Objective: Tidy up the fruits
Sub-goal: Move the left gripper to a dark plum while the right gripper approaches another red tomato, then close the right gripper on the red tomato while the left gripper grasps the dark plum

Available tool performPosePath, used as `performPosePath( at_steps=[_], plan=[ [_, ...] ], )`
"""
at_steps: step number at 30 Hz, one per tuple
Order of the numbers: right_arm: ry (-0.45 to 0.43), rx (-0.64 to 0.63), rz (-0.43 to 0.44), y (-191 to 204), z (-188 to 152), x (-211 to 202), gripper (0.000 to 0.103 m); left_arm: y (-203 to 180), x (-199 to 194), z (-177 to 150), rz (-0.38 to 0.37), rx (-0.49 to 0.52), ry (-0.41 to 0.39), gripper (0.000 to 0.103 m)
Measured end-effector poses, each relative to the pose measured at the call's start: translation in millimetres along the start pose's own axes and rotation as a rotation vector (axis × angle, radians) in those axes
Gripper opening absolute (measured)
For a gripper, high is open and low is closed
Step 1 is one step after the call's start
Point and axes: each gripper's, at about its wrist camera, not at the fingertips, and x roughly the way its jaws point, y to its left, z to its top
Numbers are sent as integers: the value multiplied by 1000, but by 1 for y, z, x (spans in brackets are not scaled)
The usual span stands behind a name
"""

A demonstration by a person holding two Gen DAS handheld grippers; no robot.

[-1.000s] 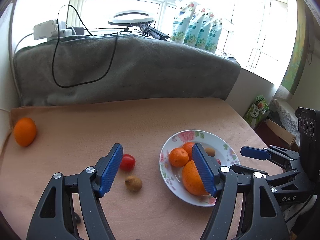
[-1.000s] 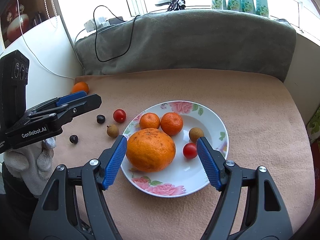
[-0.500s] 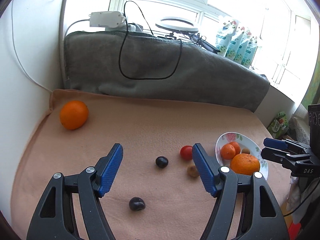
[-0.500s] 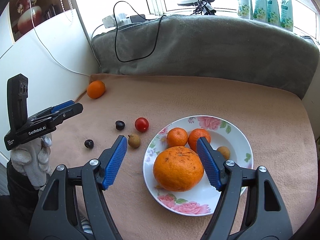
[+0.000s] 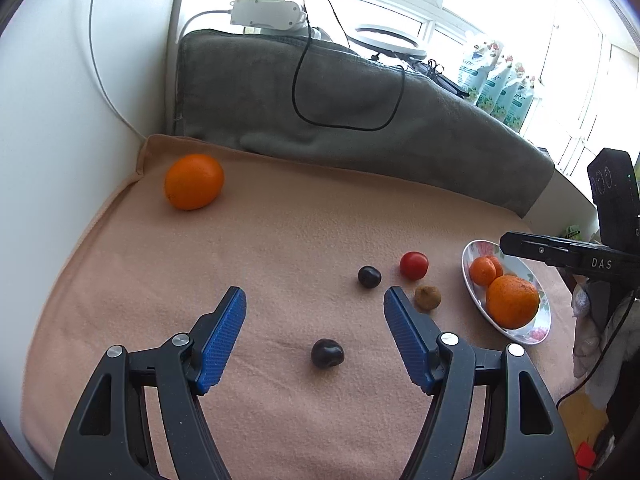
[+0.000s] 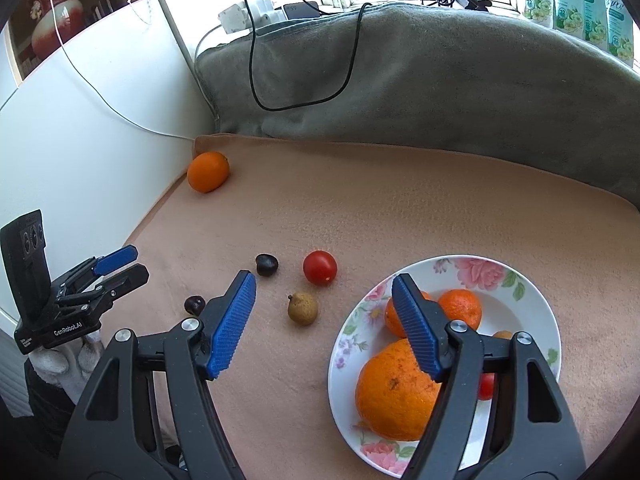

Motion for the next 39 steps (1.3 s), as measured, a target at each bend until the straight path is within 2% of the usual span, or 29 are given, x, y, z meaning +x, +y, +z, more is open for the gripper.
performPosePath(
  at_steps=[2,6,9,20,22,39],
  plan=[
    [19,-7,4,4,5,9,67,0,3,-4,-12,-5,12,71],
    [64,3,14,8,15,31,66,-2,7,-15,-34,-4,37,68],
    [102,-2,9,12,20,46,51,-4,13,-21,-42,3,61,63],
    [212,-55,-79,22,28,100,49,-1,34,-34,-62,-3,121,53],
    [222,-75,-96,23,28,105,44,-1,36,-33,-64,-1,125,51],
    [280,-142,-153,30,23,128,40,-2,50,-34,-73,3,150,40]
  ],
)
